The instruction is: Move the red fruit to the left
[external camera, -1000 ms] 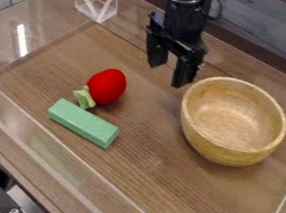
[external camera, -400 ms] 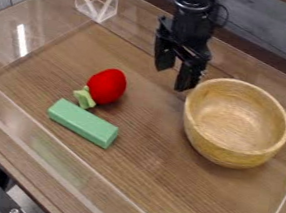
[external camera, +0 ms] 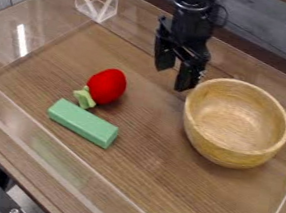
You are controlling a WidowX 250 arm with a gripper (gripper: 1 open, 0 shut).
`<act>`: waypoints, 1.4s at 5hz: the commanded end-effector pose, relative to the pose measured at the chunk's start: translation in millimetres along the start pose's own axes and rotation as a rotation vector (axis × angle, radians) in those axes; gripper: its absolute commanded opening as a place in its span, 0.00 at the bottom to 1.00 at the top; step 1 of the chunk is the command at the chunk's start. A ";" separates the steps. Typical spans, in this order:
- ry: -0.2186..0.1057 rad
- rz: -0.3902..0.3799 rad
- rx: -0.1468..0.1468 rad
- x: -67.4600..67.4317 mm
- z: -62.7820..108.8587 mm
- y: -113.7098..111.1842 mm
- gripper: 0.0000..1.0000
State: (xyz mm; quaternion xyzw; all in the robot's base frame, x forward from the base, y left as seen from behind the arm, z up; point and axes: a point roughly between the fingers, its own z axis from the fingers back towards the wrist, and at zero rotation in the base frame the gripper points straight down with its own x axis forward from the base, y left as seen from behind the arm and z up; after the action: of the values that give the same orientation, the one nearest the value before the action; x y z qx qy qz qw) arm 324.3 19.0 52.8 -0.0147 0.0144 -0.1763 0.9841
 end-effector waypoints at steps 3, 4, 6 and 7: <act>-0.033 0.057 0.013 4.3 9.1 -9.3 1.00; -0.038 0.101 0.014 7.6 15.7 -2.1 1.00; -0.095 0.290 0.007 -3.9 19.5 27.4 1.00; -0.118 0.297 0.002 -9.6 40.1 37.0 1.00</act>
State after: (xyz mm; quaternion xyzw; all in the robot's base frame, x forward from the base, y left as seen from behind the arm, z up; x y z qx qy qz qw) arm 319.1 53.3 64.3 -0.0334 0.0054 -0.0234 0.9992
